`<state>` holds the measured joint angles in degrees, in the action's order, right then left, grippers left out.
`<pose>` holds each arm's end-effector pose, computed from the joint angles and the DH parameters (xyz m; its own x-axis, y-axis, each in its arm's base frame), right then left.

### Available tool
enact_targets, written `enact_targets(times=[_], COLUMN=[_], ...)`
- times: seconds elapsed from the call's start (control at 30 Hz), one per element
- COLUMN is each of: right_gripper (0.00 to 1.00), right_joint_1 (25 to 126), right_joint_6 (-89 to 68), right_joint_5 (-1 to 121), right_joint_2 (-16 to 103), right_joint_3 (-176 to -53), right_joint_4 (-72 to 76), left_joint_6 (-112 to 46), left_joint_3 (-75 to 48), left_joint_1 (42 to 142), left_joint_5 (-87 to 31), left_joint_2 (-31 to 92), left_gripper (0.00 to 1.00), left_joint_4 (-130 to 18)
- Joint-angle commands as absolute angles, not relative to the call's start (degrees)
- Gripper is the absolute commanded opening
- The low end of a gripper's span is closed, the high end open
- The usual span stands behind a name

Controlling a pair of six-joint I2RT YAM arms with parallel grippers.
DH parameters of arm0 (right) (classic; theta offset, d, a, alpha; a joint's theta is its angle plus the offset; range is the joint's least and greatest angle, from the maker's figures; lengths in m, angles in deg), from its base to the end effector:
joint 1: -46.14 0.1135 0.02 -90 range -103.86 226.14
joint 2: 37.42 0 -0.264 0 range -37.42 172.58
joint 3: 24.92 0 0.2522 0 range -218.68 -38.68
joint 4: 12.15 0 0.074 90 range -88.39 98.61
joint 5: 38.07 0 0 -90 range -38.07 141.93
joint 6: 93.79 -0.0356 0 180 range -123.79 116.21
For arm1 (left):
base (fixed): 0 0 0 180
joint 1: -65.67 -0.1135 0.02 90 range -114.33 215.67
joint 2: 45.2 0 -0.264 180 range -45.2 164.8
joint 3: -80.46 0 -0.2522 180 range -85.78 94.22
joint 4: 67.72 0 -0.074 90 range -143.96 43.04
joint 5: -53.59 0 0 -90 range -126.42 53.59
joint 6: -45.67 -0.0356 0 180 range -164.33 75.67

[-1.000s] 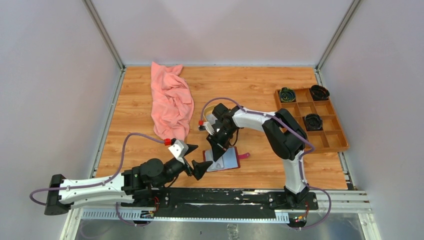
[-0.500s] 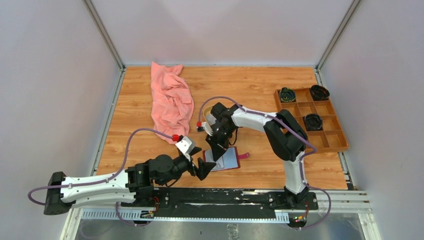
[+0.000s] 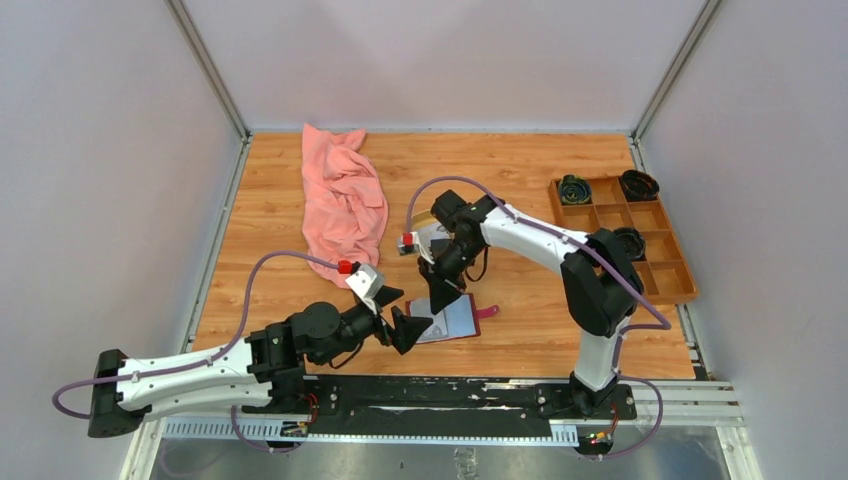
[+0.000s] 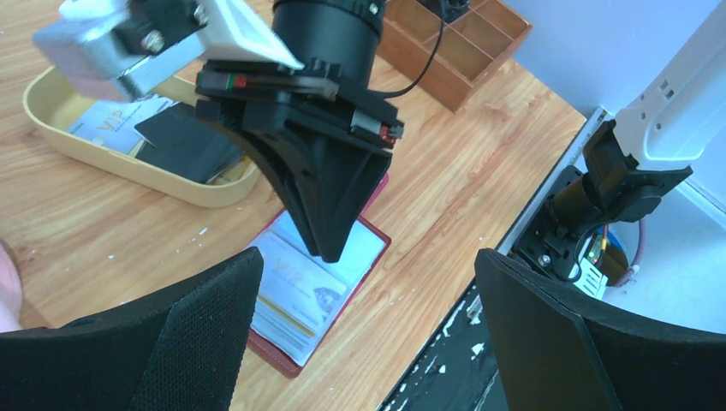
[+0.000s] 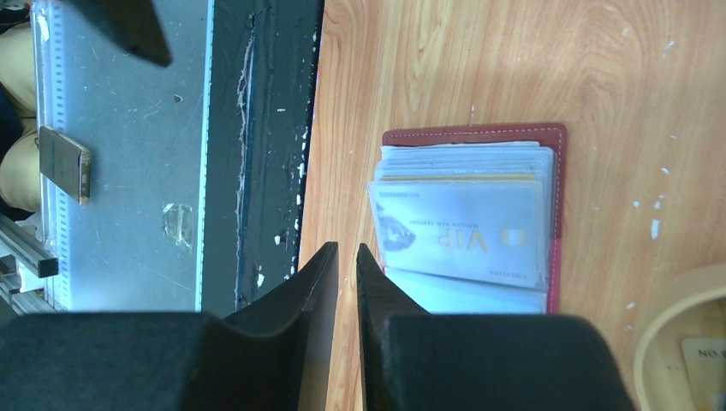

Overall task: Put the credit cards into the card holder
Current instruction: Turn over the card slot in the card holder, then pick up the credit card from the storage box.

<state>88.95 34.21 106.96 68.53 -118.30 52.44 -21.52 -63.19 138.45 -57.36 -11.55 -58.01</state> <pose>0.2440 0.2658 0.2204 -0.2416 -0.7048 -0.6670 -0.8526 -0.1741 0.4928 0.0591 -0.1477 0.2586 -0.3384 -0.1311 -0.9318 0.7114 0.6125 -0.3446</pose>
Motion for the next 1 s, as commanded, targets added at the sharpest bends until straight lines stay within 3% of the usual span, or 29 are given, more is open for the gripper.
enact_targets(times=[0.0, 0.23, 0.5, 0.57, 0.67, 0.8, 0.97], right_gripper=[0.18, 0.18, 0.21, 0.27, 0.62, 0.63, 0.62], right_joint_1=[86.3, 81.1, 69.8, 67.8, 64.4, 60.8, 59.9], right_joint_6=[38.1, 39.9, 39.7, 38.2, 34.5, 32.0, 33.8], right_joint_5=[107.6, 104.8, 104.9, 103.9, 105.5, 118.0, 118.0], right_joint_2=[64.8, 58.1, 49.7, 46.8, 45.6, 50.4, 48.8], right_joint_3=[-118.9, -117.6, -117.0, -116.5, -117.1, -119.9, -113.8], right_joint_4=[56.1, 56.4, 54.2, 51.7, 48.7, 51.9, 49.0], left_joint_6=[-20.2, -18.1, -17.1, -17.6, -19.7, -25.0, -29.3], left_joint_3=[-61.1, -61.5, -58.9, -57.0, -51.4, -40.8, -29.1], left_joint_1=[137.3, 133.0, 117.6, 112.5, 106.1, 102.1, 100.0], left_joint_5=[-56.5, -53.8, -39.4, -33.3, -24.8, -19.4, -15.5], left_joint_2=[-11.2, -11.1, -5.4, -1.0, 9.9, 25.2, 41.8], left_gripper=[1.00, 1.00, 1.00, 0.99, 0.97, 0.91, 0.72], left_joint_4=[-56.6, -55.7, -55.2, -55.1, -52.3, -45.9, -42.3])
